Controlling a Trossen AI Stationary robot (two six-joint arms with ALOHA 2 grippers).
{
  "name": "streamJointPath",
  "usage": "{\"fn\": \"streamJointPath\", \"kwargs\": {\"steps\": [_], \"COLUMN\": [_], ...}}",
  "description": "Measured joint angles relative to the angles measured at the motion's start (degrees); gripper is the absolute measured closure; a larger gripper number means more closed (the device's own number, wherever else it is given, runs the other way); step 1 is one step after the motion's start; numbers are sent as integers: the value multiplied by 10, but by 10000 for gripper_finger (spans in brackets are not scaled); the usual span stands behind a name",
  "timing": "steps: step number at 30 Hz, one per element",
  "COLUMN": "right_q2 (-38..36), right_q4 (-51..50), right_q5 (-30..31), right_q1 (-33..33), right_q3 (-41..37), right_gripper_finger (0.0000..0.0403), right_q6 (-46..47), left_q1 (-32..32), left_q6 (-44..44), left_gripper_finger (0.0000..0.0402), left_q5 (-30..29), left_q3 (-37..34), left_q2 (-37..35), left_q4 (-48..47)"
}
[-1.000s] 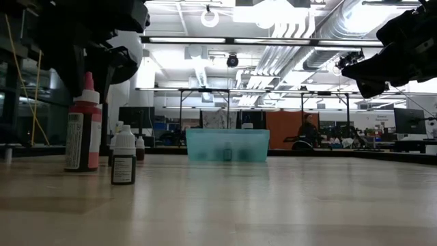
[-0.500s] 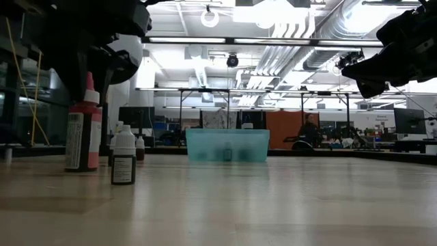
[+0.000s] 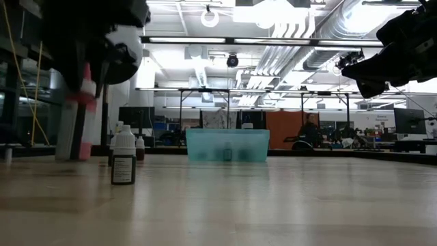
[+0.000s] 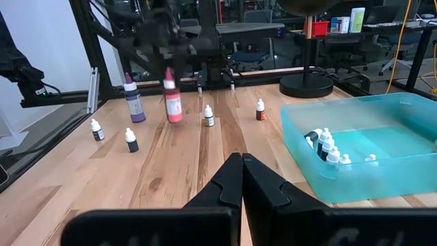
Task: Pick & Place food coloring
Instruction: Put the pink food coloring bottle into the light blue bin
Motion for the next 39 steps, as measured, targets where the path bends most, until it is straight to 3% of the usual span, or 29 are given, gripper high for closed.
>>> {"fn": "streamJointPath", "kwargs": {"steps": [9, 18, 26, 37, 39], "right_q2": [0, 0, 0, 0, 0], "right_q4": [0, 0, 0, 0, 0], "right_q5": [0, 0, 0, 0, 0], "right_q1": [0, 0, 0, 0, 0], "right_q3": [0, 0, 0, 0, 0], "right_gripper_finger": [402, 402, 402, 402, 402], "right_q6": [0, 0, 0, 0, 0], "left_q1": [0, 57, 148, 238, 254], "left_q6": [-2, -56, -78, -5, -5], "left_gripper_finger": [300, 300, 300, 301, 301], "left_q5": [3, -43, -90, -92, -93], "left_q3": [175, 304, 432, 714, 699], "left_q2": [0, 2, 86, 257, 262], "left_q4": [-150, -172, -239, -354, -326]}}
